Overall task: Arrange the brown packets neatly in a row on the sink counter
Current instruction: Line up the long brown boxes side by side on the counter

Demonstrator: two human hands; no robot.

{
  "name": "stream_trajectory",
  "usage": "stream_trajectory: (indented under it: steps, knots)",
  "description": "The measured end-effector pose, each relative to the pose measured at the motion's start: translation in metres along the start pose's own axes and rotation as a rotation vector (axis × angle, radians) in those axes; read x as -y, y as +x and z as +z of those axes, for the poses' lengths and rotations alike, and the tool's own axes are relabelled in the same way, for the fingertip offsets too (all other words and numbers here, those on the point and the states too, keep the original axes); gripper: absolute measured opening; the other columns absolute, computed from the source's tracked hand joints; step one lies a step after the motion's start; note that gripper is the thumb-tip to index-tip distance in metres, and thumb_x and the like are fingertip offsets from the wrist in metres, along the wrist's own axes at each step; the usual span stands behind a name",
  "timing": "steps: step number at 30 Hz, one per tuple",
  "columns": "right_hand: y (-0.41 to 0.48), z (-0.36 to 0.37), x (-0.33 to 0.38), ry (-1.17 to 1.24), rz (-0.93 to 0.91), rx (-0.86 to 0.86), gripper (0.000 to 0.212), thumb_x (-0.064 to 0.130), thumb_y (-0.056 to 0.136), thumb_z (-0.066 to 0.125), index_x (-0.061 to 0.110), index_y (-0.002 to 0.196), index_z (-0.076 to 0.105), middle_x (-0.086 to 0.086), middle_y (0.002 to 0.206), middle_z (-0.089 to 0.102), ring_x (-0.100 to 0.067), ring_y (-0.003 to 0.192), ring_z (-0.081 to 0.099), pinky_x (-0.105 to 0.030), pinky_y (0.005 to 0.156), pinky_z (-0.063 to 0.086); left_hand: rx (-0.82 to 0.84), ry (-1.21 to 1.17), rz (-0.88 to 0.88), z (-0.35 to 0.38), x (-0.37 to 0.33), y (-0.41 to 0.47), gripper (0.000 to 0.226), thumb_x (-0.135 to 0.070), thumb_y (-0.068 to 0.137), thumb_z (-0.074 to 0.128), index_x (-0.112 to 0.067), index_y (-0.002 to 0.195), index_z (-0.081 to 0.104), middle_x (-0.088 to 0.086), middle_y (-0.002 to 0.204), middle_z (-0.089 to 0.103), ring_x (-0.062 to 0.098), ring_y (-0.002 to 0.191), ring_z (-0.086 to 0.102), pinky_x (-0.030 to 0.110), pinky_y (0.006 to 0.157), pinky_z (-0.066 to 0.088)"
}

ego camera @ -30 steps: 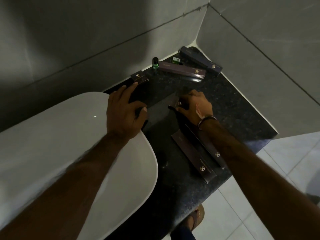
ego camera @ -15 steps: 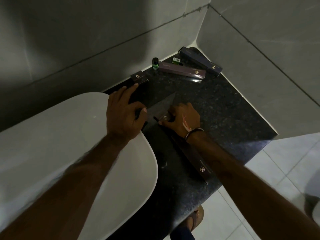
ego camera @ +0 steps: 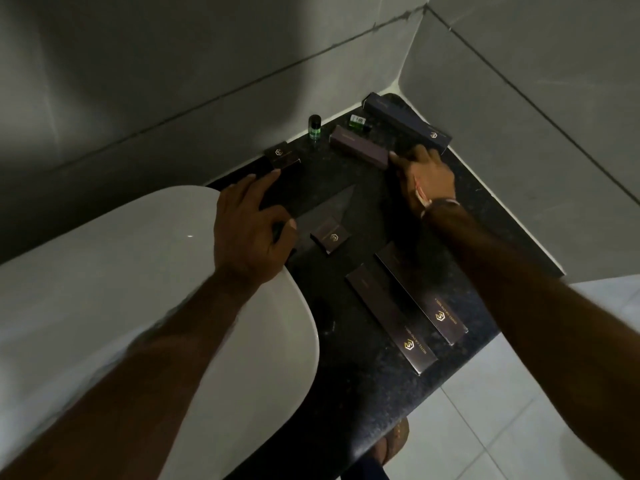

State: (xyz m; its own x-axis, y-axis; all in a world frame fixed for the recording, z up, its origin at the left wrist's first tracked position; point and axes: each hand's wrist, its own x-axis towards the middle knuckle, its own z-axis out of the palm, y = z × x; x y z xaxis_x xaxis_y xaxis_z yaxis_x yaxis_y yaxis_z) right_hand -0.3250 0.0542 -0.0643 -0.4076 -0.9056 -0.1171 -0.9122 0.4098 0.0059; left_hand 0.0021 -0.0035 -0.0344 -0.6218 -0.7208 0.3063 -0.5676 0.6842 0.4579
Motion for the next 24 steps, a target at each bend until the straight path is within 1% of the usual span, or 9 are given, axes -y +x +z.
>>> stream_trajectory:
  steps: [2,4,7,11,13,15,17,20,24]
  knots:
    - [-0.031,0.006,-0.012,0.043,0.005,-0.043,0.048,0.040,0.100,0.044,0.027,0.146,0.042,-0.016,0.127,0.048,-0.036,0.111,0.050,-0.050,0.084,0.050,0.003,0.003,0.003,0.000,0.000,-0.001,0.040,-0.039,0.092,0.046,-0.014,0.078,0.074,0.008,0.150,0.057,0.034,0.137,0.049,0.038,0.108,0.033]
    - [-0.065,0.012,-0.026,0.110,0.049,-0.078,0.044,0.043,0.101,0.041,0.026,0.140,0.049,-0.012,0.122,0.050,-0.030,0.108,0.050,-0.044,0.081,0.049,-0.001,0.008,0.010,0.001,0.001,-0.001,0.039,-0.038,0.092,0.046,-0.014,0.078,0.073,0.008,0.150,0.057,0.033,0.136,0.048,0.036,0.107,0.033]
    - [-0.115,0.019,-0.045,0.158,0.094,-0.105,0.044,0.047,0.100,0.039,0.021,0.131,0.059,-0.008,0.116,0.053,-0.024,0.101,0.050,-0.035,0.076,0.044,-0.004,0.004,0.011,0.001,0.001,0.000,0.039,-0.038,0.091,0.046,-0.014,0.078,0.073,0.008,0.149,0.058,0.033,0.135,0.049,0.037,0.106,0.034]
    - [-0.172,0.023,-0.058,0.201,0.144,-0.065,0.046,0.043,0.095,0.044,0.019,0.130,0.061,-0.009,0.115,0.055,-0.024,0.098,0.051,-0.030,0.074,0.039,-0.005,0.002,0.016,0.002,0.002,0.000,0.039,-0.038,0.092,0.045,-0.014,0.078,0.073,0.007,0.148,0.059,0.033,0.135,0.049,0.035,0.105,0.033]
    - [-0.193,0.025,-0.062,0.208,0.152,-0.054,0.048,0.042,0.094,0.045,0.017,0.131,0.062,-0.011,0.115,0.056,-0.026,0.098,0.053,-0.031,0.074,0.041,-0.003,-0.003,0.015,0.002,0.001,0.000,0.040,-0.038,0.092,0.044,-0.013,0.077,0.072,0.006,0.148,0.059,0.033,0.134,0.050,0.036,0.105,0.033]
    - [-0.207,0.028,-0.064,0.230,0.163,-0.070,0.046,0.039,0.093,0.048,0.015,0.128,0.065,-0.012,0.114,0.059,-0.028,0.097,0.056,-0.034,0.073,0.048,0.003,0.000,0.011,0.002,0.001,0.000,0.040,-0.038,0.091,0.044,-0.013,0.077,0.072,0.006,0.148,0.059,0.033,0.133,0.050,0.036,0.105,0.033]
    - [-0.214,0.031,-0.066,0.247,0.177,-0.083,0.043,0.036,0.092,0.053,0.013,0.126,0.067,-0.013,0.113,0.061,-0.029,0.096,0.058,-0.037,0.072,0.052,0.005,0.002,0.011,0.002,0.001,0.000,0.039,-0.037,0.092,0.045,-0.013,0.077,0.071,0.006,0.147,0.059,0.032,0.132,0.051,0.032,0.104,0.031]
    - [-0.216,0.033,-0.067,0.227,0.166,-0.080,0.042,0.034,0.091,0.056,0.014,0.126,0.067,-0.012,0.110,0.063,-0.029,0.093,0.059,-0.037,0.070,0.052,0.010,0.008,0.008,0.001,0.002,0.000,0.039,-0.037,0.093,0.044,-0.013,0.077,0.071,0.005,0.147,0.060,0.032,0.132,0.051,0.028,0.103,0.027]
    - [-0.222,0.034,-0.068,0.231,0.185,-0.092,0.038,0.027,0.090,0.063,0.011,0.125,0.067,-0.015,0.109,0.063,-0.032,0.092,0.061,-0.039,0.069,0.054,0.025,0.005,-0.003,-0.001,0.000,0.000,0.041,-0.038,0.093,0.044,-0.012,0.078,0.071,0.006,0.147,0.060,0.033,0.132,0.051,0.031,0.103,0.030]
